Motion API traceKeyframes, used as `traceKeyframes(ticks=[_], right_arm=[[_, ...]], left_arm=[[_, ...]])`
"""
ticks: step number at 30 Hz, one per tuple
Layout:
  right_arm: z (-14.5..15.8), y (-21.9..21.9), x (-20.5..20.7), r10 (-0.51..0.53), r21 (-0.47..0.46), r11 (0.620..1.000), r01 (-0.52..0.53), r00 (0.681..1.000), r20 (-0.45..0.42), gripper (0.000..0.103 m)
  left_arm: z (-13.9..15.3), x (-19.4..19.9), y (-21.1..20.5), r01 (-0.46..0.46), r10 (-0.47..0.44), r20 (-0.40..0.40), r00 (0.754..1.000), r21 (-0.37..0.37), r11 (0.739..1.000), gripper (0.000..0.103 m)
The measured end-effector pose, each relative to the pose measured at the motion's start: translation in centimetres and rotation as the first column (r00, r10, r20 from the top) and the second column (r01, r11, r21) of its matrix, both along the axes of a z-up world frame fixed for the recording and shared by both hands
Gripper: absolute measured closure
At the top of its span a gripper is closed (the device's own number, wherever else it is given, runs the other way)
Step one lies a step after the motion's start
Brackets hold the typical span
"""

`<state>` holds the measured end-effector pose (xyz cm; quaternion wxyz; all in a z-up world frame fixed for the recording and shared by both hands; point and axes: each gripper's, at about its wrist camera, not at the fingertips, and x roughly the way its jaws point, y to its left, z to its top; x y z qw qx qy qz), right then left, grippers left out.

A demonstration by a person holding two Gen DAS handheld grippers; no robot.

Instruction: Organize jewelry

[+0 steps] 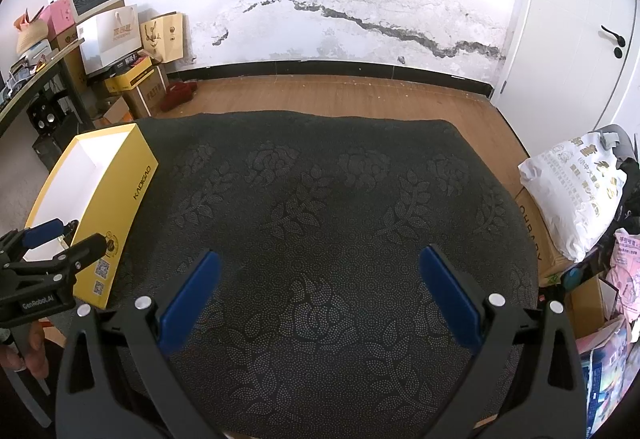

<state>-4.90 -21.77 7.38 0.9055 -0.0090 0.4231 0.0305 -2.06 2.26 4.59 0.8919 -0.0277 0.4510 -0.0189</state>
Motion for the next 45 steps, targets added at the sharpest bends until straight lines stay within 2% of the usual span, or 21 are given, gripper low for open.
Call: traceKeyframes(ticks=[18, 28, 34, 39, 45], right_arm=[[-0.02, 0.06, 0.04, 0.002, -0.005, 1.000, -0.001, 1.000, 0.005, 0.007], [-0.06, 0.14, 0.05, 0.005, -0.012, 1.000, -0.005, 1.000, 0.004, 0.007], [-0.04, 0.31, 0.02, 0.008, -0.016, 1.000, -0.008, 1.000, 0.003, 0.007], [-0.09, 0.35, 0.21, 0.006, -0.019, 1.000, -0.006, 1.000, -0.003, 0.007], [-0.27, 0.46, 0.37, 0.009, -0.021, 1.000, -0.009, 1.000, -0.007, 0.007]], left_arm=[[-0.26, 0.47, 0.13, -0.004, 0.003, -0.028, 1.000, -0.033, 0.999, 0.006], [-0.17, 0.37, -0.23, -0.003, 0.003, -0.015, 1.000, 0.001, 1.000, 0.006], [-0.30, 0.24, -0.06, 0.003, -0.003, -0.009, 1.000, -0.007, 1.000, 0.006], [0.14, -0.32, 0.18, -0.036, 0.037, 0.037, 0.999, -0.008, 0.999, 0.006], [0.17, -0.26, -0.57, -0.003, 0.002, 0.044, 0.999, 0.021, 1.000, 0.006]])
